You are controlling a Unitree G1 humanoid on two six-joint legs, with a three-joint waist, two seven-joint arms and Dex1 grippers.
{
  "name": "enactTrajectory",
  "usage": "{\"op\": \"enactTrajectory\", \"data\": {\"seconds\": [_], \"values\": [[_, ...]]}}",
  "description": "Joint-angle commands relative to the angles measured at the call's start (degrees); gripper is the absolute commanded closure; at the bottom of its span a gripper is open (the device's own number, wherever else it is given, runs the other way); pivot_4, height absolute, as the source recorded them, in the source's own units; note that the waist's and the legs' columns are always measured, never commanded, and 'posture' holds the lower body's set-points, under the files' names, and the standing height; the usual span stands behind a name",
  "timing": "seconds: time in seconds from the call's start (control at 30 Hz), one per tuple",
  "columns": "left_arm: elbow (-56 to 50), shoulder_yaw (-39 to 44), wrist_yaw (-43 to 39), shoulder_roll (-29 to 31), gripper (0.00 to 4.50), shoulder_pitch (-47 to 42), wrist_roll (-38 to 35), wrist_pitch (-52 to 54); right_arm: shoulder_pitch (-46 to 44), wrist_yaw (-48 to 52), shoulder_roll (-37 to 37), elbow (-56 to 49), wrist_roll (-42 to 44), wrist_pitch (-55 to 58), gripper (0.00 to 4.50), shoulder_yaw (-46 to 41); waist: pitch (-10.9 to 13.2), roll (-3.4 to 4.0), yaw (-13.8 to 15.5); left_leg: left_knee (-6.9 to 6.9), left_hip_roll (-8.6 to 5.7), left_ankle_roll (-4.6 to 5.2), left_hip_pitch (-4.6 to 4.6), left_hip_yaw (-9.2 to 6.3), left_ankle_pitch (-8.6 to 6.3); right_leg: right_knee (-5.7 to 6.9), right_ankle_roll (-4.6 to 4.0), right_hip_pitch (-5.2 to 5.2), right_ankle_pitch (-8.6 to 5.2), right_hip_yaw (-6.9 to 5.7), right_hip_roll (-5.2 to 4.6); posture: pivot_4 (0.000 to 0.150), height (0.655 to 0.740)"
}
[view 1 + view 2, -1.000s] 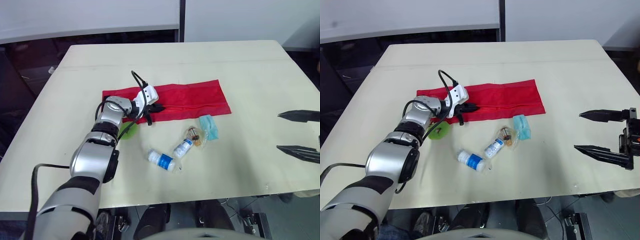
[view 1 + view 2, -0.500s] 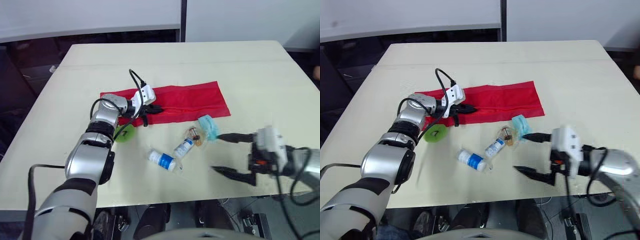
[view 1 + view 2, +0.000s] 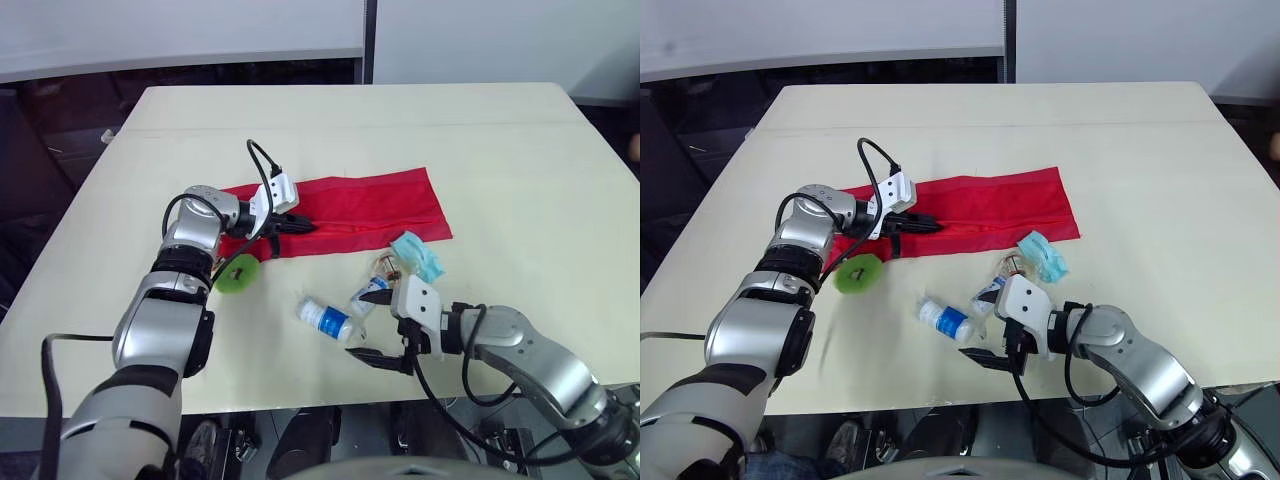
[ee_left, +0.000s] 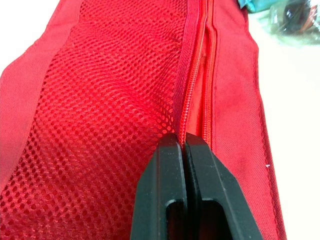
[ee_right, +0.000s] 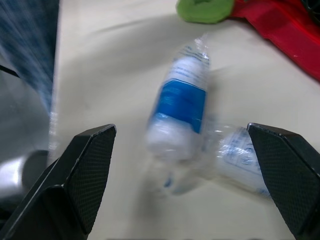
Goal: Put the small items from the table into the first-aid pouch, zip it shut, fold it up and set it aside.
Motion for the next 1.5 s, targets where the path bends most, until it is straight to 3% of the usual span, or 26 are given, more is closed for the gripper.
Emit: {"op": "enactTrajectory", "data": {"seconds": [0.03, 0.13, 0.2, 0.47, 0.5, 0.97, 1.3, 1.5], "values": [[-2.7, 0.7, -0.4, 0.2, 4.45, -0.2, -1.3, 0.4, -0.7, 1.8, 0.7, 0.9, -2.1, -2.5, 0.0, 1.8, 0.0, 0.0, 0.0, 0.0, 0.0, 0.0, 0.0, -0.02, 0.0, 0.0, 0.0, 0.0, 0.0, -0.01, 0.01, 0.15, 0.7368], [-2.7, 0.6, -0.2, 0.1, 4.45, -0.3, -1.3, 0.5, -0.2, 3.0, -0.3, 1.8, -4.8, -4.2, 0.0, 3.3, 0.0, 0.0, 0.0, 0.0, 0.0, 0.0, 0.0, -0.02, 0.0, 0.0, 0.0, 0.0, 0.0, -0.01, 0.0, 0.15, 0.7368], [-2.6, 0.6, -0.1, 0.1, 4.5, -0.4, -1.4, 0.5, 0.2, 2.9, -0.4, 2.2, -6.4, -5.0, 0.55, 3.6, 0.0, 0.0, 0.0, 0.0, 0.0, 0.0, 0.0, -0.01, 0.0, 0.0, 0.0, 0.0, 0.0, 0.0, 0.0, 0.15, 0.7368], [-2.0, 0.7, 0.5, 0.0, 4.5, -1.0, -1.3, 0.5, 1.2, 2.5, 1.2, 3.7, -8.7, -7.1, 4.33, 2.3, 0.0, 0.0, 0.0, 0.0, 0.0, 0.0, 0.0, -0.01, 0.0, 0.0, 0.0, 0.0, 0.0, 0.0, 0.0, 0.15, 0.7368], [-1.9, 0.7, 0.5, 0.0, 4.5, -1.0, -1.3, 0.4, 1.4, 2.7, 1.2, 3.5, -8.4, -7.4, 4.47, 2.0, 0.0, 0.0, 0.0, 0.0, 0.0, 0.0, 0.0, -0.01, 0.0, 0.0, 0.0, 0.0, 0.0, 0.0, 0.0, 0.15, 0.7368], [0.6, 1.0, 2.1, -1.9, 4.5, -2.6, -1.7, -0.5, 3.9, -0.3, 1.5, -10.4, 11.4, 9.0, 4.47, -17.4, 0.0, 0.01, 0.1, 0.0, 0.0, 0.01, -0.02, -0.09, 0.0, -0.01, 0.0, 0.01, 0.0, -0.04, -0.01, 0.15, 0.7368], [1.1, 1.7, 1.9, -2.6, 4.5, -3.1, -2.5, -1.0, 8.3, 2.8, -6.2, -4.1, 14.8, 6.5, 4.47, -33.2, 0.0, 0.01, 0.2, -0.01, -0.02, 0.03, 0.0, -0.01, -0.02, 0.0, 0.0, 0.03, 0.0, 0.0, -0.02, 0.15, 0.7368], [2.6, 1.9, 3.4, -3.5, 4.5, -3.9, -2.3, -2.0, 7.8, 3.1, -7.1, 2.4, 15.4, 4.5, 4.47, -39.0, 0.0, 0.0, 0.2, -0.02, -0.02, 0.03, -0.01, 0.0, -0.02, 0.0, 0.0, 0.02, 0.0, 0.0, -0.02, 0.15, 0.7368]]}}
